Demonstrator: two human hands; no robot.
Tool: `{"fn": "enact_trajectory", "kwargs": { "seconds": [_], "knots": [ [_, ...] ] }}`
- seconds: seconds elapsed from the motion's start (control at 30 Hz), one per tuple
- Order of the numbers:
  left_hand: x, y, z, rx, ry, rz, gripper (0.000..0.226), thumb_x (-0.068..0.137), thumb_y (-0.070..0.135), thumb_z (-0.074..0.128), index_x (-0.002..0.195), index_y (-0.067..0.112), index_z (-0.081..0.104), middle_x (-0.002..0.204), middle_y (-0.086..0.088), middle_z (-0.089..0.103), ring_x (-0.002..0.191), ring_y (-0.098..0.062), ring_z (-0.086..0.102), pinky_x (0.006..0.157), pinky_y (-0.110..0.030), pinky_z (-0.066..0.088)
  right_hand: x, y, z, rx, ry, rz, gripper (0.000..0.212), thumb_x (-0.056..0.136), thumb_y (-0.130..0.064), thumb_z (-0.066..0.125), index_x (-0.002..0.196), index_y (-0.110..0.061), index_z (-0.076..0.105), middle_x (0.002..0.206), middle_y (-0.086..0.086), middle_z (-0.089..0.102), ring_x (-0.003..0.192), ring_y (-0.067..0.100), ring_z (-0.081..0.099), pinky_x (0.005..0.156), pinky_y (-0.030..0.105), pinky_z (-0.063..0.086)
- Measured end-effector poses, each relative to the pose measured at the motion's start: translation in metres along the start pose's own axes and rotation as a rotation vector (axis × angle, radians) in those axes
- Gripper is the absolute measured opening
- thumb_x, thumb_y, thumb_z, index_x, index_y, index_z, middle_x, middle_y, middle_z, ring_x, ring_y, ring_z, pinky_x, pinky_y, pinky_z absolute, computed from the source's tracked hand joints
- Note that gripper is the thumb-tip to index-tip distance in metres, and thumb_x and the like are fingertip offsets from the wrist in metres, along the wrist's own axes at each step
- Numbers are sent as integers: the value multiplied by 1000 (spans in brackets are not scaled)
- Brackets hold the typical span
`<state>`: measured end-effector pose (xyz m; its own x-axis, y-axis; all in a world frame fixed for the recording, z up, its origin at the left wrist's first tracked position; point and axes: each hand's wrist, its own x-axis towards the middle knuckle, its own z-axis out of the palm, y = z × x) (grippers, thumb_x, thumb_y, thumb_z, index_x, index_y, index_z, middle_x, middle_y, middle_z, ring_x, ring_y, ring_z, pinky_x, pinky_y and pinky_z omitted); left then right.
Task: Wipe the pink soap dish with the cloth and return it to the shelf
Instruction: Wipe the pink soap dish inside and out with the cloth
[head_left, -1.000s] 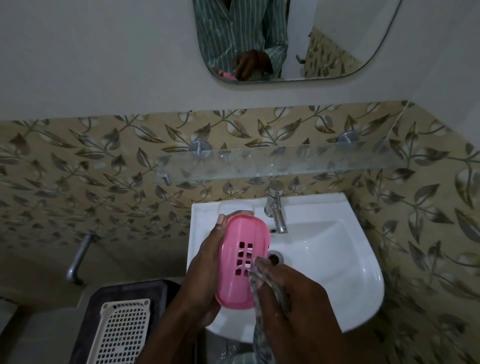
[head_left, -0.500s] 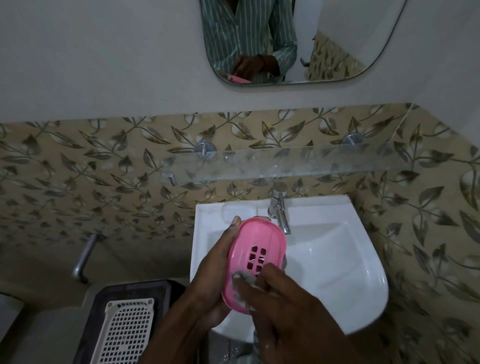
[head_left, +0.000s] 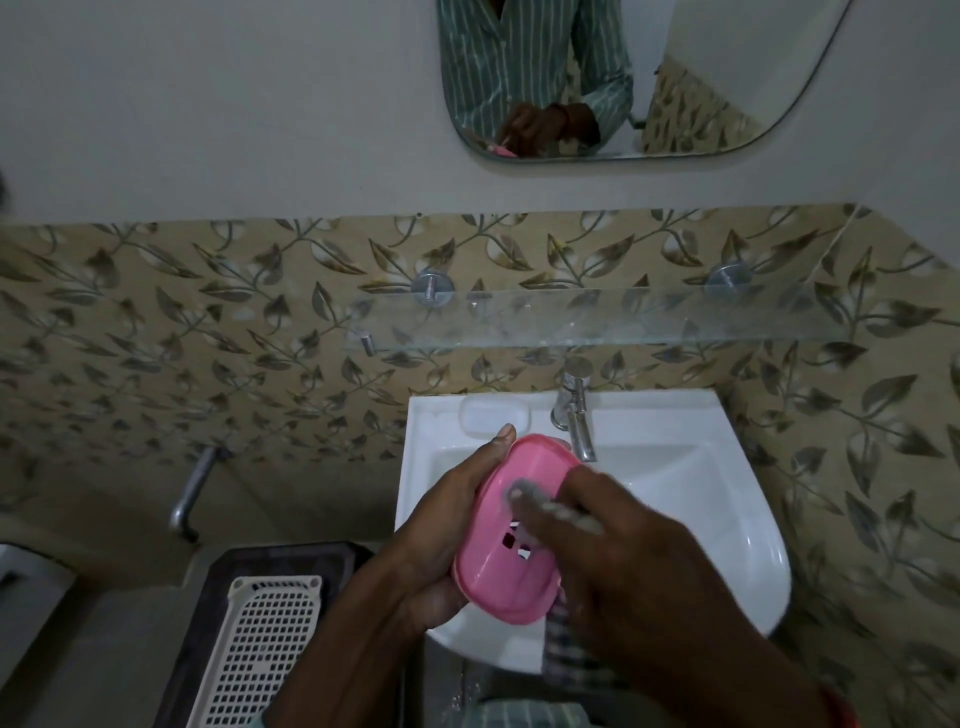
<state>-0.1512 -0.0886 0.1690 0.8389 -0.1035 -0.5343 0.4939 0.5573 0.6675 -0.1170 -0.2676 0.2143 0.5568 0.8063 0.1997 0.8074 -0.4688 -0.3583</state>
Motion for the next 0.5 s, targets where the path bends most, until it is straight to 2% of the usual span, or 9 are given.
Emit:
{"fn": "enact_trajectory", "kwargs": {
  "seconds": [0.07,0.13,0.23,0.37,0.43,0.5],
  "knots": [
    [-1,-1,1,22,12,19,61,94,66,55,120,15,75,113,-16,76,98,-28,73,89,-44,57,7,4,-9,39,64,78,46,79,-14,74,124,-17,64,99,7,64,74,17,64,58,29,60],
    [-3,1,2,9,13,4,64,93,66,55,120,11,76,114,-19,74,103,-31,70,95,-48,56,3,-3,-4,65,-11,-29,41,86,-20,62,126,-21,61,102,4,62,79,11,60,64,23,55],
    [-6,2,1,-4,-4,-15,68,86,66,62,118,7,76,115,-22,72,105,-35,68,96,-49,54,-8,-11,2,54,-86,-178,45,80,-27,66,124,-28,60,104,0,63,82,9,60,71,21,53],
    [-4,1,1,-29,-25,18,59,93,63,57,114,12,78,108,-17,75,95,-28,70,90,-43,57,8,6,-5,116,127,7,34,85,-16,59,117,-19,68,98,6,62,77,20,62,63,23,53],
    [-5,2,3,-45,-25,2,61,94,63,55,118,10,76,112,-19,74,101,-30,68,95,-46,54,6,-1,-2,97,75,-34,35,88,-19,55,122,-21,65,100,3,61,78,17,60,62,27,55],
    [-6,2,4,-32,-18,-15,67,93,63,57,128,8,70,125,-23,68,113,-36,64,105,-52,48,-3,-12,2,88,-3,-125,40,84,-26,53,124,-26,61,102,-1,59,79,11,57,63,25,56]
  ]
}}
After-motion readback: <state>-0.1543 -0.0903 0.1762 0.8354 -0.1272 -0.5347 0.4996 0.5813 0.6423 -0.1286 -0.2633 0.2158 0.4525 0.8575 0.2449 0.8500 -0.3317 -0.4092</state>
